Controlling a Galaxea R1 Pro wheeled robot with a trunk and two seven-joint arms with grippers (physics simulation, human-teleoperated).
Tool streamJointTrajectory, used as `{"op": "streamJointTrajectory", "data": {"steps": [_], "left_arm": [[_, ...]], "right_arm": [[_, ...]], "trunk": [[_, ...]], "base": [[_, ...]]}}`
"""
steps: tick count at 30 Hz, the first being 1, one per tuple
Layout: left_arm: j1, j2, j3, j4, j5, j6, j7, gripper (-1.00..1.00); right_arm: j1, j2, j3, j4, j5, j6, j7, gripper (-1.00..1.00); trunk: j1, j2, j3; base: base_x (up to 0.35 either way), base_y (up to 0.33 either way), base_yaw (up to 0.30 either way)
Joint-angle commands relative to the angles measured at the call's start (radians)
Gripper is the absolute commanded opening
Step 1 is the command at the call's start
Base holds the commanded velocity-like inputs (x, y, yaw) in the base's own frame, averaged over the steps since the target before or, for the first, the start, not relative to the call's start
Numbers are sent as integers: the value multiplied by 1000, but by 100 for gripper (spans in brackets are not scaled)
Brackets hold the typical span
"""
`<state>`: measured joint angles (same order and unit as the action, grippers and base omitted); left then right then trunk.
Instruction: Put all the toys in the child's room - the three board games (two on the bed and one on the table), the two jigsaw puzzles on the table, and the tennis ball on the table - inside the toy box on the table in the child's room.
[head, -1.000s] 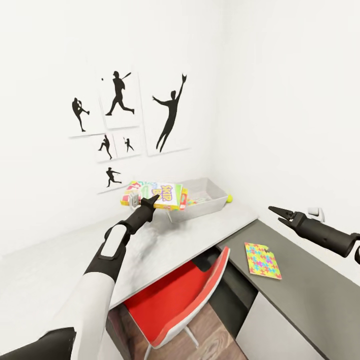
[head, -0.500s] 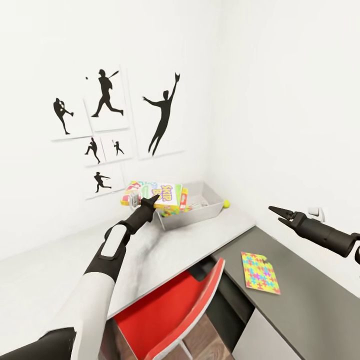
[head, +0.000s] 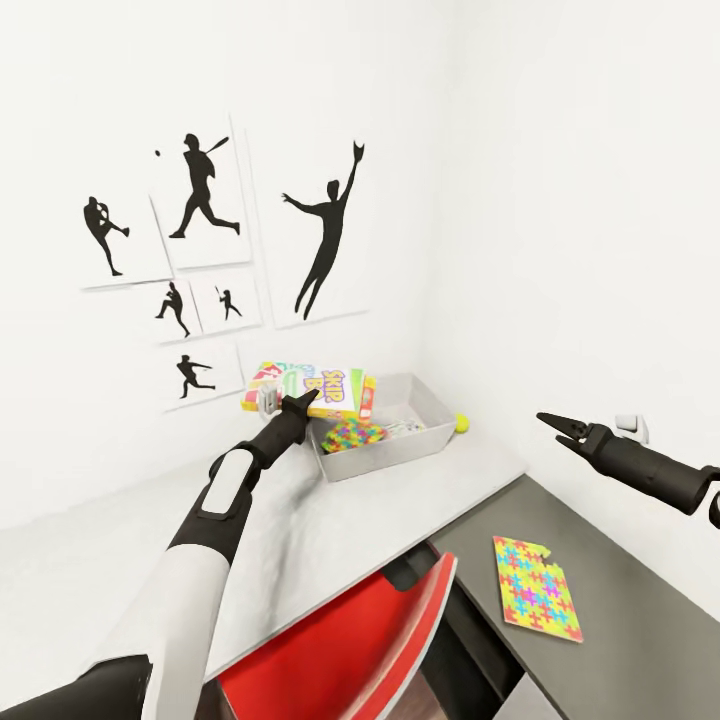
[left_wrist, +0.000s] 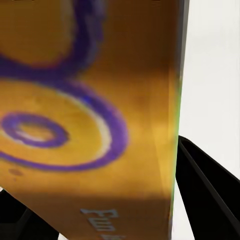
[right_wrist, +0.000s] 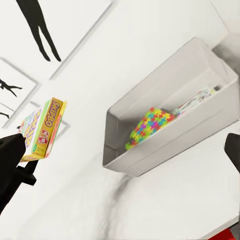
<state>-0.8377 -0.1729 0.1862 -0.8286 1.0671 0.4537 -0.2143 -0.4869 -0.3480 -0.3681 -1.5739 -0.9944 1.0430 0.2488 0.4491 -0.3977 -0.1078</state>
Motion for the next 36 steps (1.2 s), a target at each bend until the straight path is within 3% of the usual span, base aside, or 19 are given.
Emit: {"op": "streamJointTrajectory", "data": {"steps": [1, 21, 36], "left_arm": [[-1, -2, 6, 0, 5, 10, -1, -100], [-1, -2, 7, 0, 5, 10, 0, -100], [-1, -2, 7, 0, 6, 10, -1, -100]], "right_arm": [[-1, 0, -2, 0, 10, 4, 10, 100], [-1, 0, 0, 0, 9, 4, 10, 100], [-1, 0, 0, 0, 8, 4, 10, 100]], "trunk": [[1, -2, -2], [1, -2, -2], [1, -2, -2]], "base": [[153, -130, 240], [170, -36, 29], [46, 18, 0]]}}
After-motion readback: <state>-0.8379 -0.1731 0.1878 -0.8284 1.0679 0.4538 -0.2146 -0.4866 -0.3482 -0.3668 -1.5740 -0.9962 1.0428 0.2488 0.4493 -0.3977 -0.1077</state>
